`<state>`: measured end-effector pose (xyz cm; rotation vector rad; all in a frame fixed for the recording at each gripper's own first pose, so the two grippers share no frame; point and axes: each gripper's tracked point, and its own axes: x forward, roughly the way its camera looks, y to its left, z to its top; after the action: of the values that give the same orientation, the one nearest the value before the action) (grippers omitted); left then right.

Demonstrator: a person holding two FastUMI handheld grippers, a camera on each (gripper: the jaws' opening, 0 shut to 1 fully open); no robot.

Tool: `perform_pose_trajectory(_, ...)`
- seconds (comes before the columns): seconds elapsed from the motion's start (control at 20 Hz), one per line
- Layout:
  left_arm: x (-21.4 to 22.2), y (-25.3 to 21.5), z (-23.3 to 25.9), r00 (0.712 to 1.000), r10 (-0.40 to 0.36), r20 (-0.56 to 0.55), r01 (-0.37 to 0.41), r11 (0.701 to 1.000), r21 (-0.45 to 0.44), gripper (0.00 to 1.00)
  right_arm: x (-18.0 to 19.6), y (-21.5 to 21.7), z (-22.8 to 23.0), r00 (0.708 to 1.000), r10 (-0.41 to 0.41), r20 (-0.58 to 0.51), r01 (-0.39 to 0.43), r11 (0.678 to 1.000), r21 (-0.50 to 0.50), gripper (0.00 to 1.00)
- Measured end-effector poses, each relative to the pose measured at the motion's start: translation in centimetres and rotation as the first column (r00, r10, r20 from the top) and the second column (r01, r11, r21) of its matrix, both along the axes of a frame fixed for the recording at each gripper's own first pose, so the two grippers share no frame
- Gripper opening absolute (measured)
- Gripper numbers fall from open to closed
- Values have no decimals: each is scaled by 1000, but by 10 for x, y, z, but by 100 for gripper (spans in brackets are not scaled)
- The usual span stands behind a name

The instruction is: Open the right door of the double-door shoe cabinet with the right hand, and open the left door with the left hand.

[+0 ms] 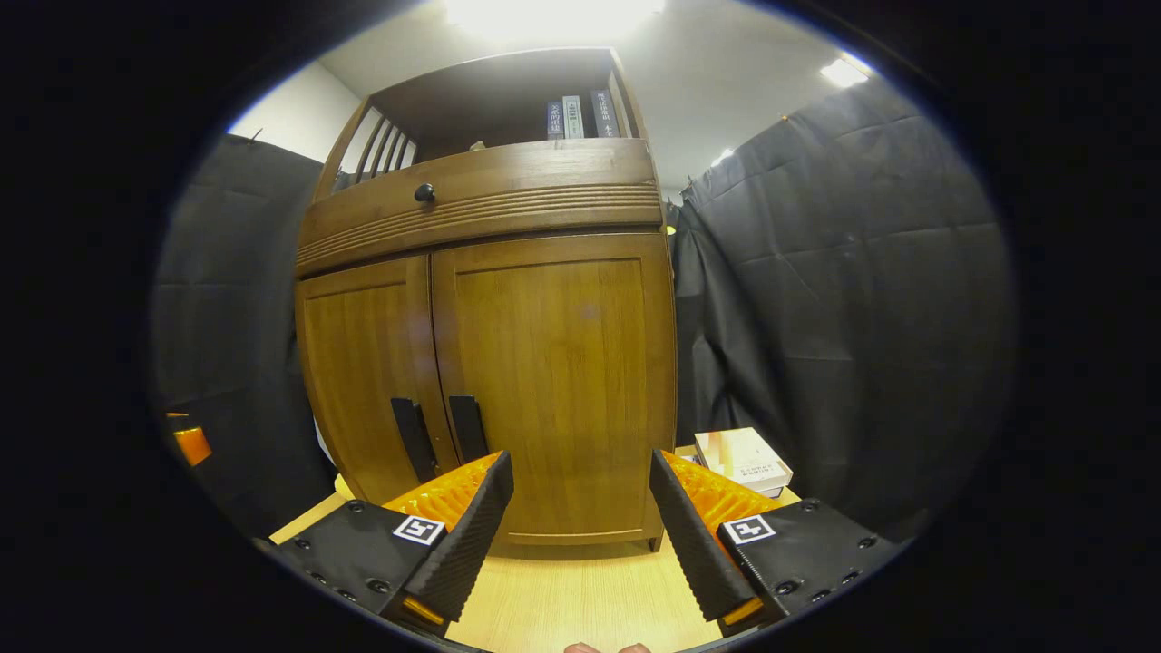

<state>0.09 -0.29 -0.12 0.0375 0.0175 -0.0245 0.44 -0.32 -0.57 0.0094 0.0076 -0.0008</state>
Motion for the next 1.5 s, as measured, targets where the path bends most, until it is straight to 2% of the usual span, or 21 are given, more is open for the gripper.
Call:
perform_pose_trajectory(0.1,0,1,1,1000,-1,2,1,1000,-8,94,2,0,0,1000,4,4,-4,1000,-2,93)
perform_pose_trajectory(0.25,0,0,0,1000,0,-1,0,1000,-1,94,10,7,2,1000,24,-4,-24,1000,-2,96)
perform_pose_trajectory(0.35,1,1,-2,1000,8,-9,-8,1000,0,94,16,14,7,999,38,3,-38,999,-3,93)
perform_pose_trajectory(0.4,1,1,-2,1000,12,-13,-12,1000,-3,94,20,17,10,999,43,10,-43,999,-7,95)
perform_pose_trajectory(0.7,4,5,-5,998,44,-43,-44,999,-2,94,43,42,31,996,82,34,-82,996,16,96)
perform_pose_trajectory(0.75,4,5,-6,998,50,-43,-50,999,4,94,47,47,34,996,84,42,-84,996,14,93)
perform_pose_trajectory(0.8,4,5,-5,998,56,-40,-56,998,3,94,51,51,38,995,90,47,-90,996,13,96)
perform_pose_trajectory(0.85,4,5,-5,998,56,-37,-56,998,-6,94,55,54,40,995,93,47,-93,996,14,93)
perform_pose_trajectory(1.0,3,8,-12,997,54,-59,-57,997,-57,94,71,58,46,995,87,50,-88,996,23,95)
perform_pose_trajectory(1.2,3,9,-17,993,60,-97,-68,995,-77,94,90,66,41,995,91,45,-93,995,32,95)
perform_pose_trajectory(1.3,3,9,-20,990,66,-123,-76,994,-77,94,97,70,36,995,93,29,-94,995,36,92)
perform_pose_trajectory(1.4,4,6,-23,988,65,-139,-77,993,-84,94,105,78,29,995,102,22,-103,993,53,95)
perform_pose_trajectory(1.5,9,7,-29,986,61,-153,-76,993,-92,94,116,90,23,994,110,11,-110,992,54,92)
